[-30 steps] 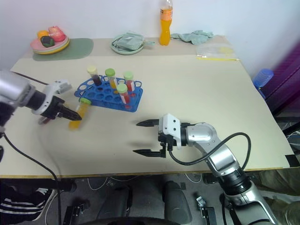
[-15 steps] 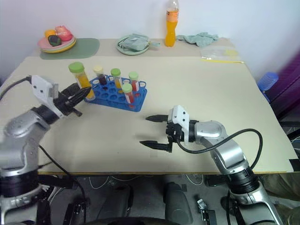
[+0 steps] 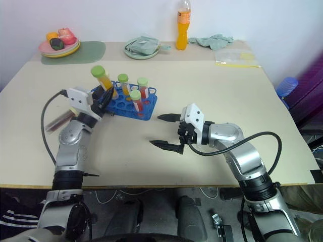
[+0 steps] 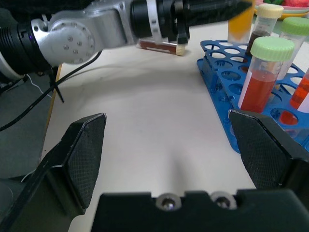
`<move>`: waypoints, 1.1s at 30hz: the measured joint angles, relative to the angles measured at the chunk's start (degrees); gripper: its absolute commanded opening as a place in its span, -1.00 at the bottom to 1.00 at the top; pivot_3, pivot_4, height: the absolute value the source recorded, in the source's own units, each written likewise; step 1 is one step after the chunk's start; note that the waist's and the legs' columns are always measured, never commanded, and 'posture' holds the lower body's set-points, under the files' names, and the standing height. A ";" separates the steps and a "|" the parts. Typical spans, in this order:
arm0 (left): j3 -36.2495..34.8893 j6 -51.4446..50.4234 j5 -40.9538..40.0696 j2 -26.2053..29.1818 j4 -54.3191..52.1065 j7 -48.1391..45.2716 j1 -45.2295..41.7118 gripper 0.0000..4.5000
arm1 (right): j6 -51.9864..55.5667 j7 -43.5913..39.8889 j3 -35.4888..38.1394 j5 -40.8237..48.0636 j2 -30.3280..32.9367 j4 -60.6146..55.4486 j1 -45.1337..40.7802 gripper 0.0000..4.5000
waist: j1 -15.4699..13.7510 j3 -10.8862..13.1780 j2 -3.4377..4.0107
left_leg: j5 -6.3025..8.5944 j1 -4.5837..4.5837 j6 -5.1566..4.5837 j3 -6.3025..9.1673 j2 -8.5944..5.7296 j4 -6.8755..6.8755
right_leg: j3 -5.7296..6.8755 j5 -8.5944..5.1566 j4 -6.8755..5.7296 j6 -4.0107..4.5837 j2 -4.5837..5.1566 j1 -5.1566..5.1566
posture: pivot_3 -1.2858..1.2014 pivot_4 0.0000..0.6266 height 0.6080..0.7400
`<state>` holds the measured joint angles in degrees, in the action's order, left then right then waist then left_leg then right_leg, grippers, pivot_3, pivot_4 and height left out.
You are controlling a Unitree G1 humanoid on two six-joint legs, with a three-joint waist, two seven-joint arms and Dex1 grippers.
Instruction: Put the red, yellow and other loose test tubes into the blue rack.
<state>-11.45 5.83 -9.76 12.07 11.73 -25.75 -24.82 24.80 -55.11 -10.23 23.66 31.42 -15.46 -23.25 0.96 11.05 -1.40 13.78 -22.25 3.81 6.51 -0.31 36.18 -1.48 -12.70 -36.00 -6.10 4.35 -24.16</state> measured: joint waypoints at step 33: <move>4.90 3.48 -0.62 0.11 6.21 0.40 -0.01 -0.68 | -1.21 3.17 0.00 -0.39 -0.31 -0.18 0.45 1.00 | -0.19 -0.03 0.05 | 0.00 0.07 0.00 0.00 0.00 -0.01 | 0.00 -0.01 0.01 0.01 0.00 0.08 | 0.03 -0.52 1.00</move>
<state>-6.54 9.31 -10.38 12.18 17.93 -25.35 -24.82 23.59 -51.94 -10.23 23.27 31.11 -15.65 -22.80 0.77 11.03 -1.36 13.78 -22.17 3.81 6.52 -0.32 36.16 -1.48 -12.71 -35.99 -6.09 4.35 -24.08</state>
